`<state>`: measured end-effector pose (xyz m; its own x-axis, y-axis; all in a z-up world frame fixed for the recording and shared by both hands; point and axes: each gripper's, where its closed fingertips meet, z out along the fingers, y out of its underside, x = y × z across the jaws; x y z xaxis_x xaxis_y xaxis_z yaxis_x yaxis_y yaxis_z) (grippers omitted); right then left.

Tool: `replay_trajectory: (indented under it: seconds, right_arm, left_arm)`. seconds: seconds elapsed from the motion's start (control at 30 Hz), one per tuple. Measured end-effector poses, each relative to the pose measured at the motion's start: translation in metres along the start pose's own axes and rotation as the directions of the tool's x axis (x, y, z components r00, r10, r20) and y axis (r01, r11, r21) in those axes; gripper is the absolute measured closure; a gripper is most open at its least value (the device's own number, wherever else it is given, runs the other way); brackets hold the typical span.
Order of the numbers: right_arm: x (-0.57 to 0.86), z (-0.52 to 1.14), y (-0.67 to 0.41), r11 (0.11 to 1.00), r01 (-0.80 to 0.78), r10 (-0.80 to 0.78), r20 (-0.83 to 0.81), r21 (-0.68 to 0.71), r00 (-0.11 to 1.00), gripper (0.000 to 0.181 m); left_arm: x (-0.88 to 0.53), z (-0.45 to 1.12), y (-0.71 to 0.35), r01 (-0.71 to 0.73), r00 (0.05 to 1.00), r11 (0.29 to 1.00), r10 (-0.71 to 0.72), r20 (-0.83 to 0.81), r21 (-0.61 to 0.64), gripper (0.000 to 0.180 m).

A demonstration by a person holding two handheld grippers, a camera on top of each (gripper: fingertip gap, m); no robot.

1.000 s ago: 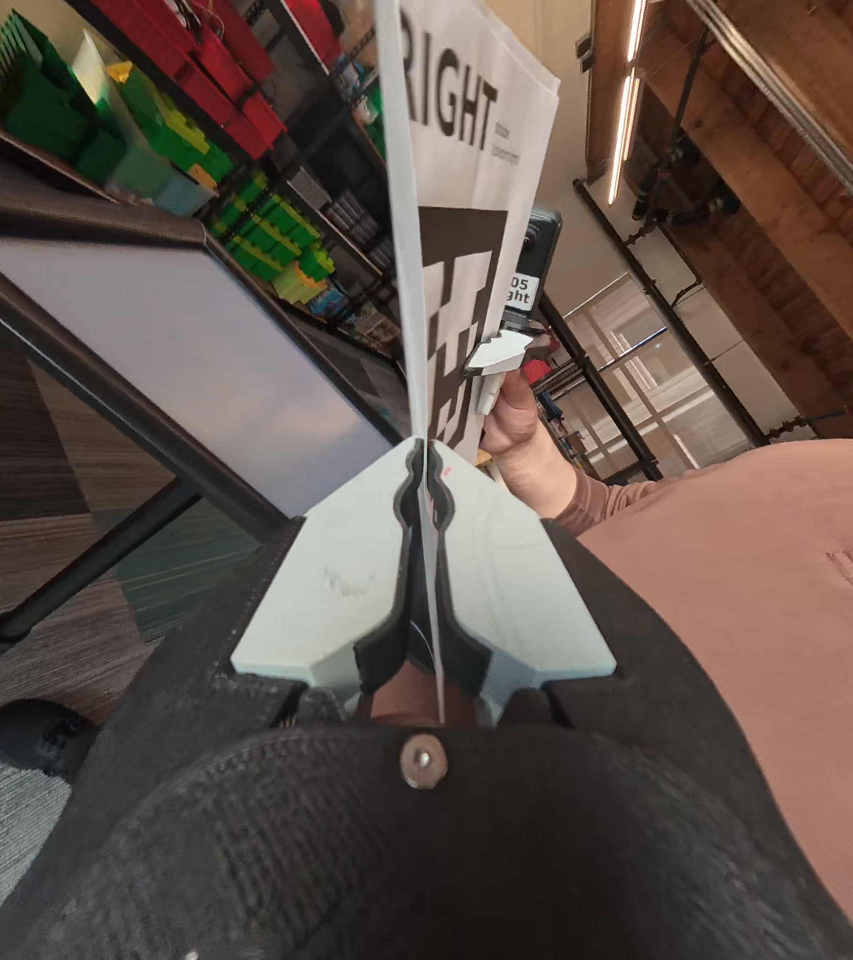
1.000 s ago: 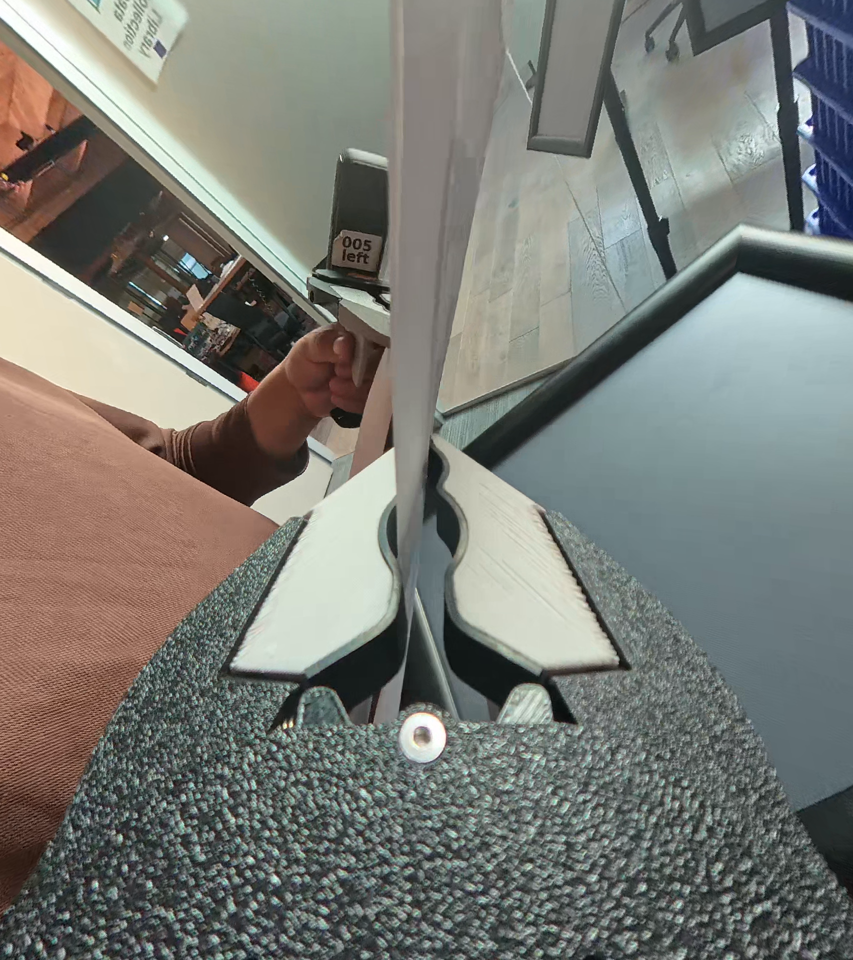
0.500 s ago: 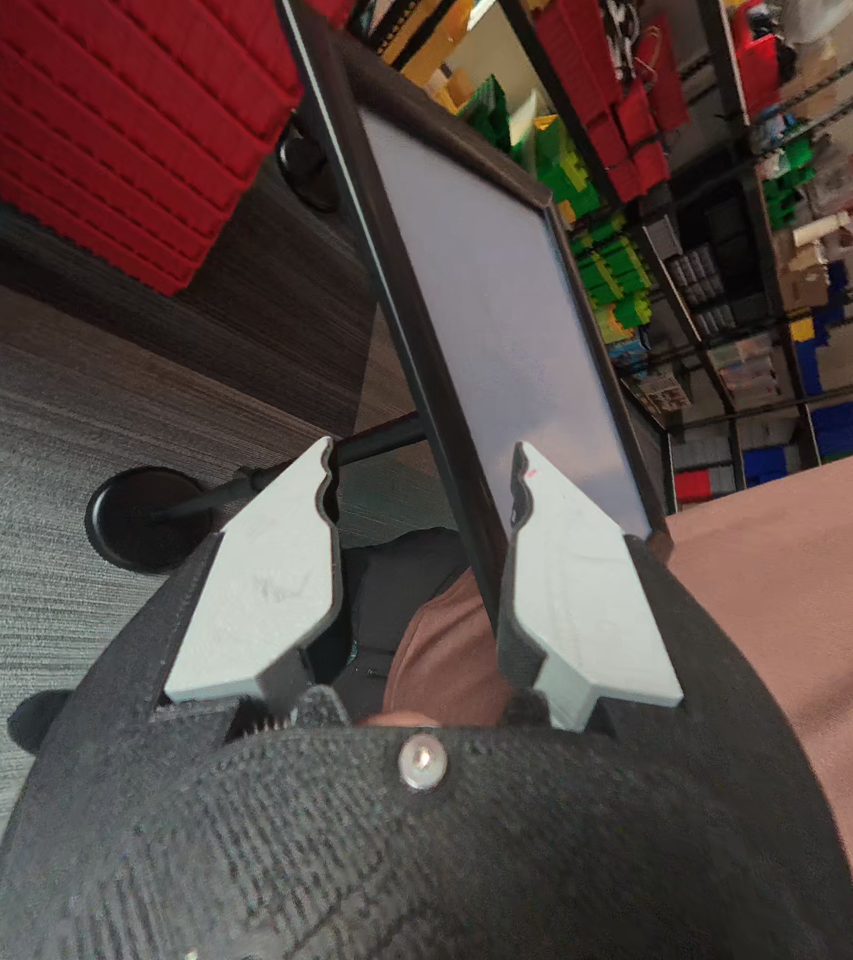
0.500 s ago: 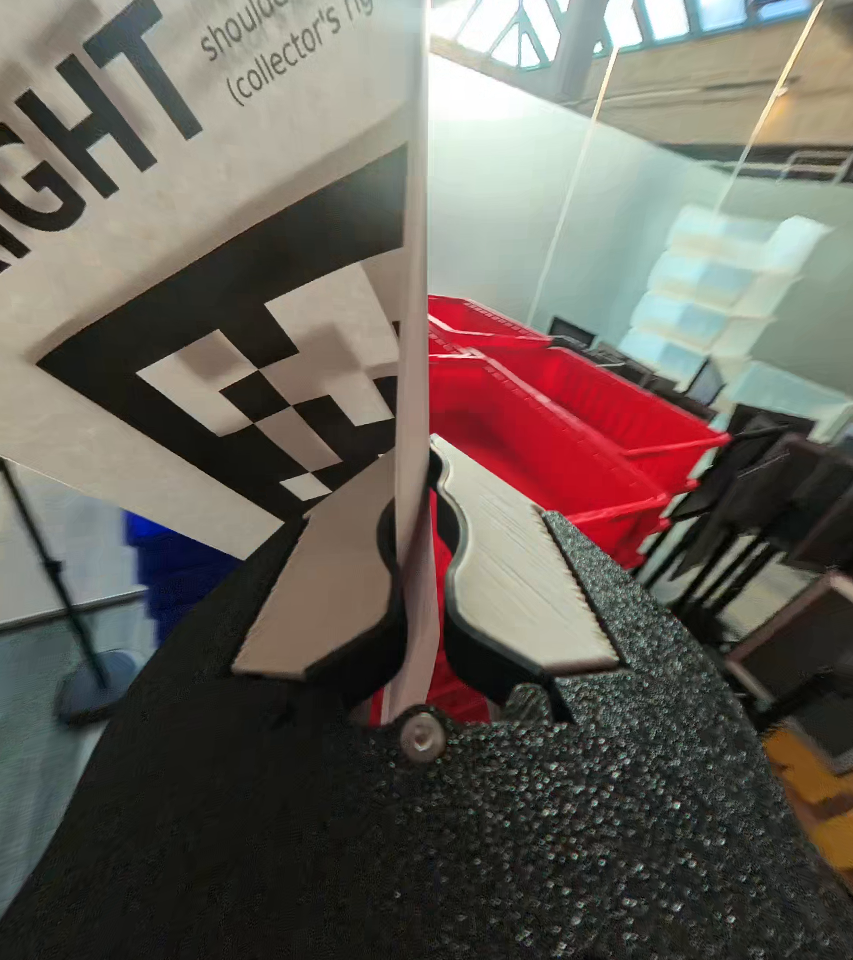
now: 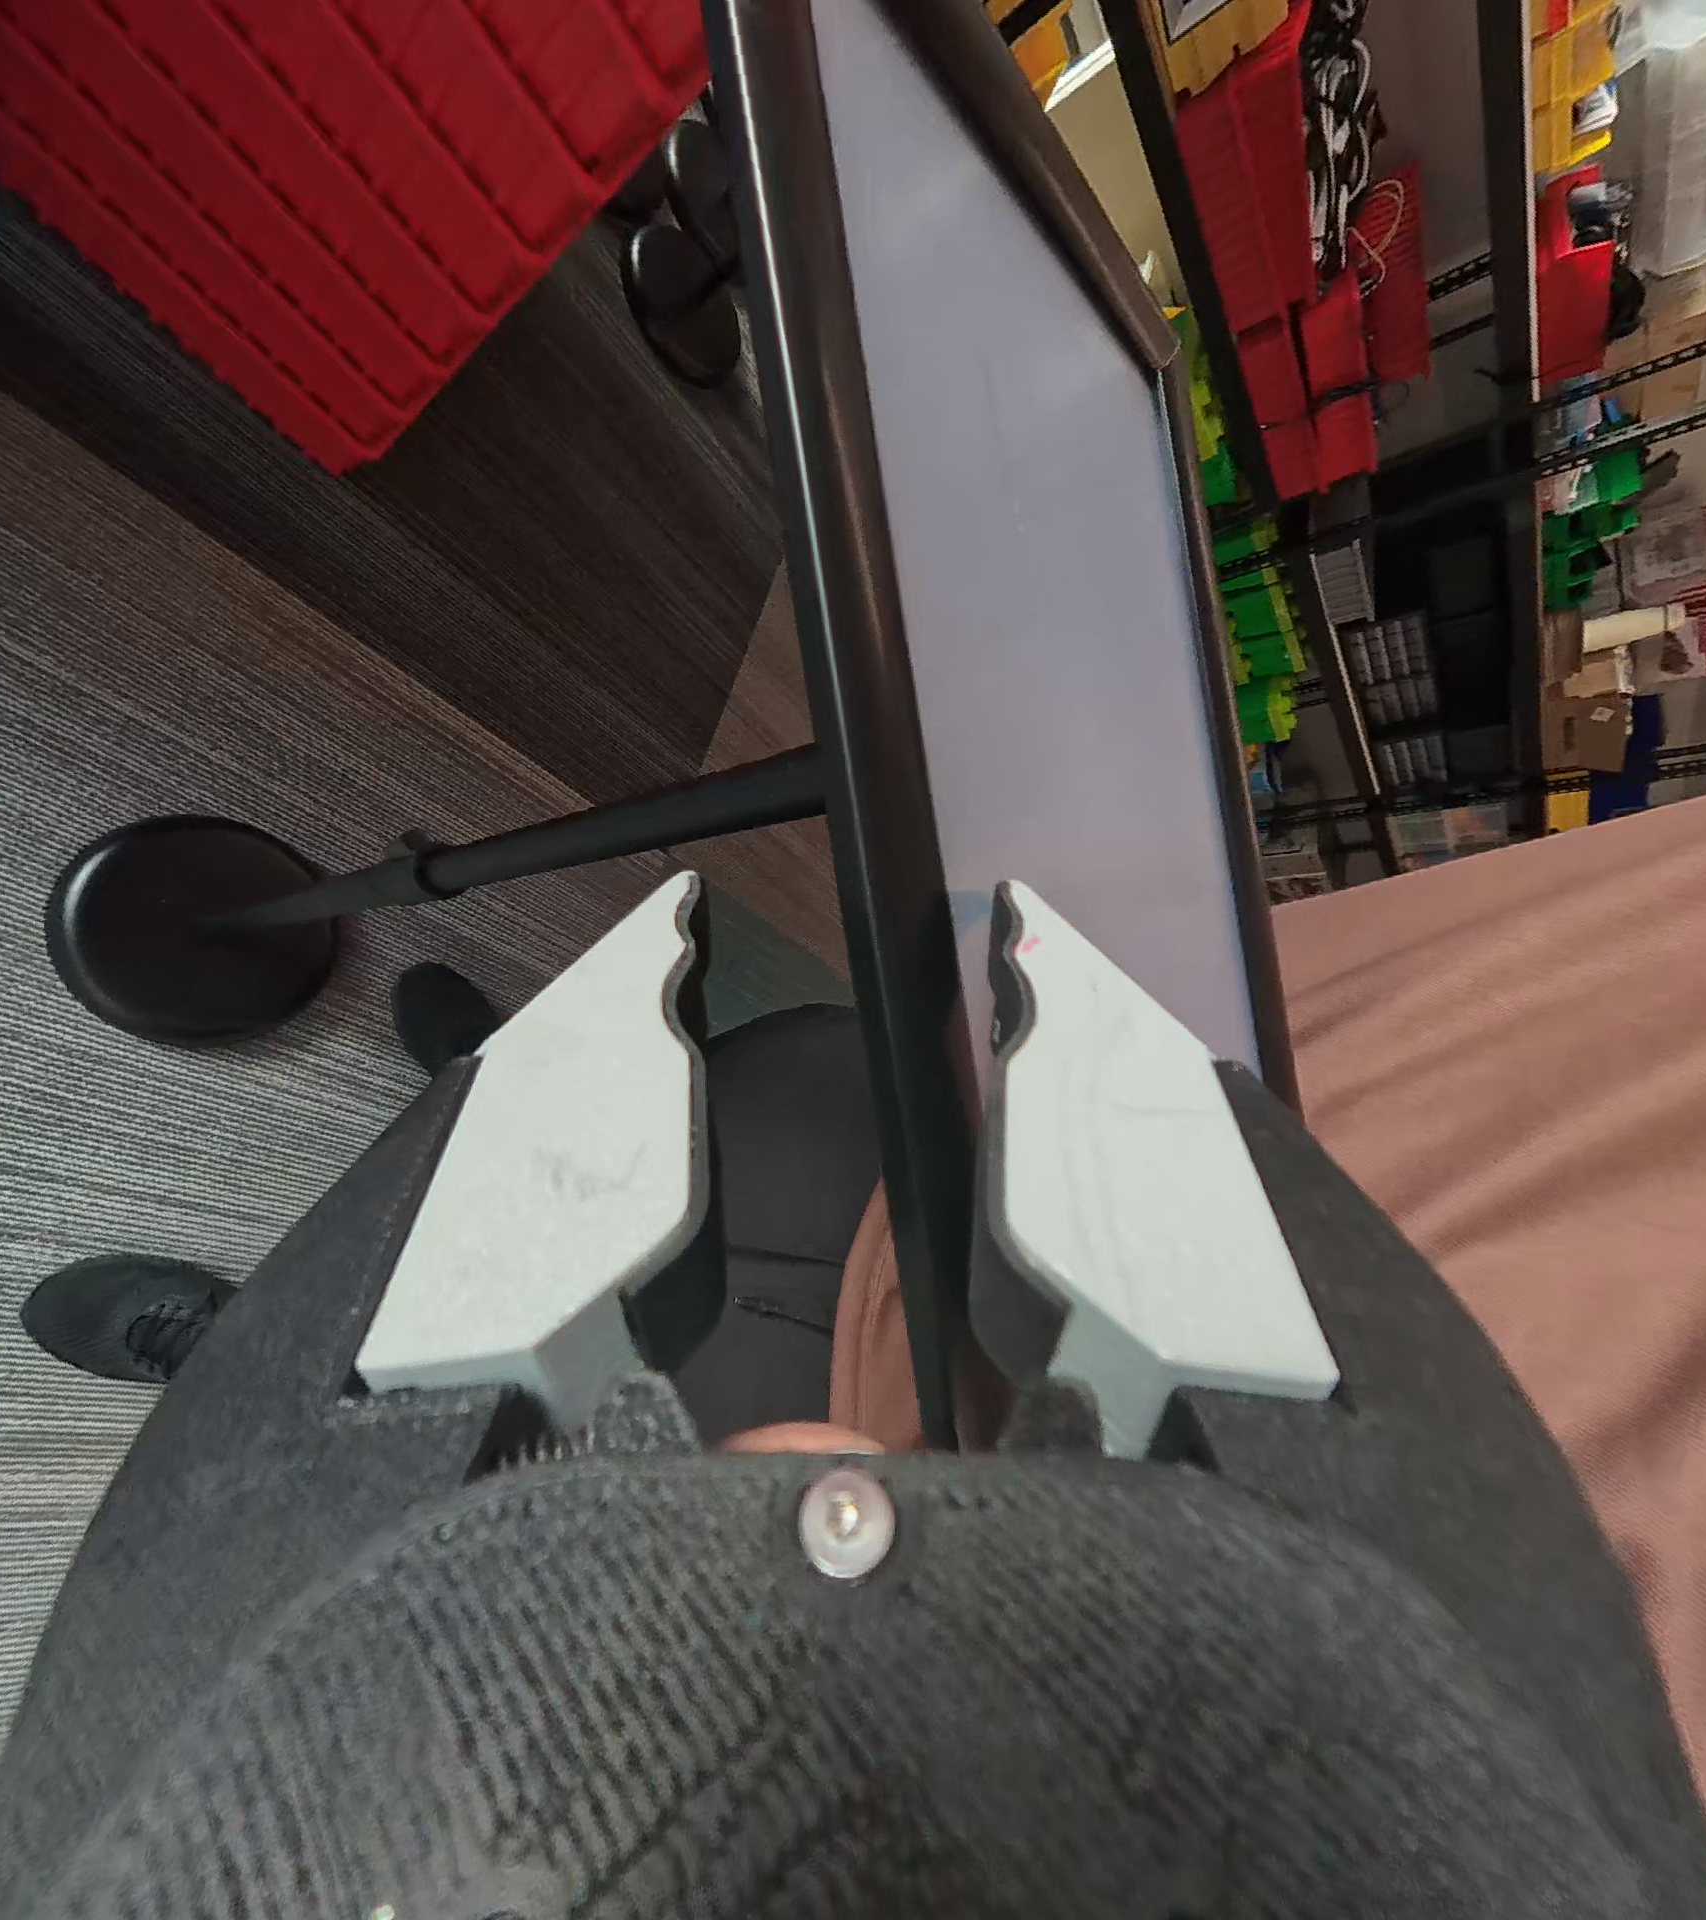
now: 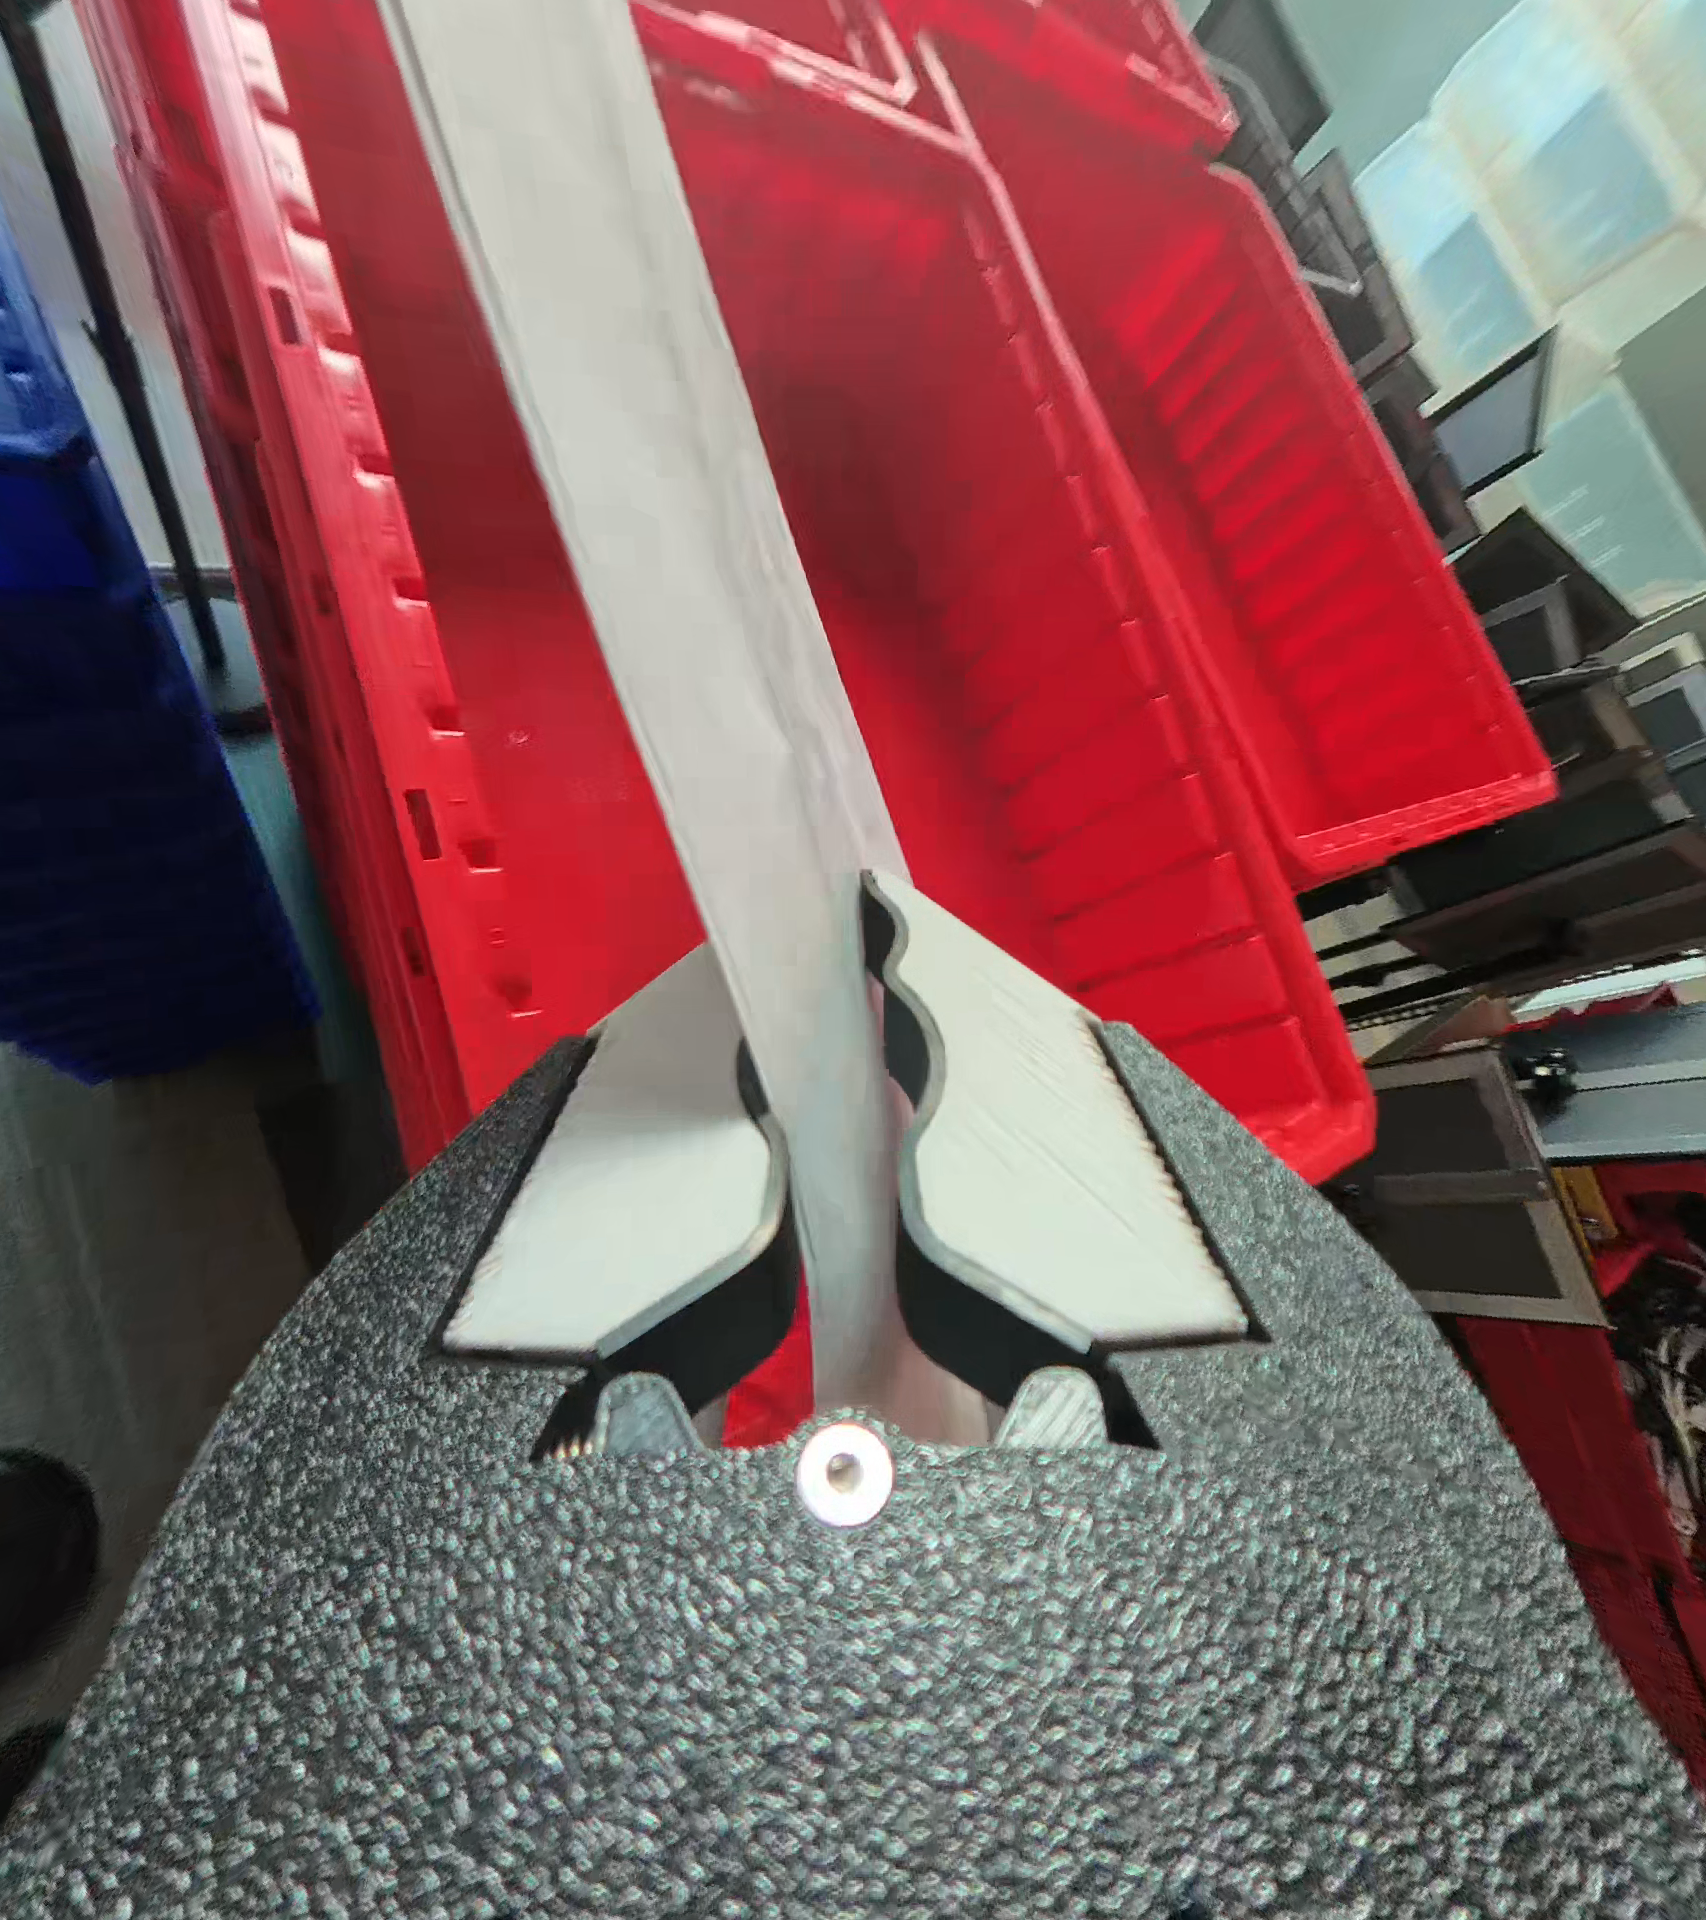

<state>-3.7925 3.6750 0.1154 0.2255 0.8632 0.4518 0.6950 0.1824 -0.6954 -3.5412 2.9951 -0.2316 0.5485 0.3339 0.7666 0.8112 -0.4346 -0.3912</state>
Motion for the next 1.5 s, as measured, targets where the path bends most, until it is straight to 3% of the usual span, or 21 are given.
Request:
replay_trajectory:
  seconds: [0.13, 0.23, 0.43, 0.57, 0.67, 0.77, 0.87, 0.97, 1.07, 1.17, 1.37, 1.5]
  right_arm:
    - [-0.021, 0.003, 0.015, 0.999, 0.033, -0.032, 0.043, -0.024, 0.999, 0.161]
    - [-0.031, -0.008, 0.024, 0.998, 0.061, -0.06, 0.058, -0.016, 0.996, 0.134]
    - [-0.041, -0.054, 0.006, 0.986, 0.145, -0.148, 0.031, 0.086, 0.988, 0.127]
    - [-0.035, -0.091, -0.005, 0.99, 0.083, -0.09, 0.065, 0.114, 0.994, 0.118]
    - [-0.061, -0.134, -0.006, 0.975, -0.043, -0.009, 0.232, 0.22, 0.973, 0.118]
    - [-0.115, -0.165, 0.029, 0.968, -0.112, 0.013, 0.403, 0.225, 0.915, 0.117]
    - [-0.199, -0.193, 0.076, 0.942, -0.254, 0.067, 0.621, 0.218, 0.781, 0.114]
    - [-0.288, -0.178, 0.095, 0.942, -0.286, 0.057, 0.755, 0.177, 0.654, 0.119]
    - [-0.342, -0.116, 0.053, 0.952, -0.275, 0.063, 0.794, 0.134, 0.605, 0.107]
    - [-0.36, -0.032, -0.023, 0.946, -0.263, 0.03, 0.757, 0.189, 0.652, 0.102]
    - [-0.378, 0.117, -0.135, 0.963, -0.15, -0.05, 0.694, 0.224, 0.718, 0.096]
    - [-0.398, 0.173, -0.177, 0.978, -0.025, -0.134, 0.714, 0.207, 0.687, 0.08]
  left_arm:
    - [0.006, 0.007, 0.004, -0.022, 1.0, 1.0, 0.023, 0.006, -0.021, 0.126]
    - [0.008, 0.006, 0.008, -0.06, 0.998, 0.998, 0.061, 0.023, -0.037, 0.125]
    - [0.006, 0.004, 0.009, -0.083, 0.996, 0.996, 0.083, 0.025, 0.017, 0.122]
    - [0.01, 0.005, 0.008, -0.033, 0.998, 0.996, 0.036, -0.042, 0.077, 0.124]
    - [0.013, 0.004, 0.011, -0.047, 0.998, 0.995, 0.051, -0.049, 0.087, 0.126]
    - [0.018, -0.003, 0.014, -0.082, 0.994, 0.991, 0.089, -0.066, 0.105, 0.125]
    - [0.025, -0.013, 0.012, -0.153, 0.984, 0.974, 0.166, -0.066, 0.165, 0.124]
    - [0.022, -0.016, 0.013, -0.196, 0.979, 0.962, 0.204, -0.026, 0.188, 0.119]
    - [0.017, -0.028, 0.003, -0.17, 0.985, 0.946, 0.169, 0.027, 0.276, 0.122]
    - [0.002, -0.039, -0.004, -0.162, 0.984, 0.929, 0.129, 0.119, 0.333, 0.119]
    - [-0.016, -0.052, 0.005, -0.004, 0.943, 0.881, -0.154, 0.294, 0.474, 0.119]
    - [-0.001, -0.068, 0.019, 0.099, 0.873, 0.783, -0.364, 0.323, 0.614, 0.121]
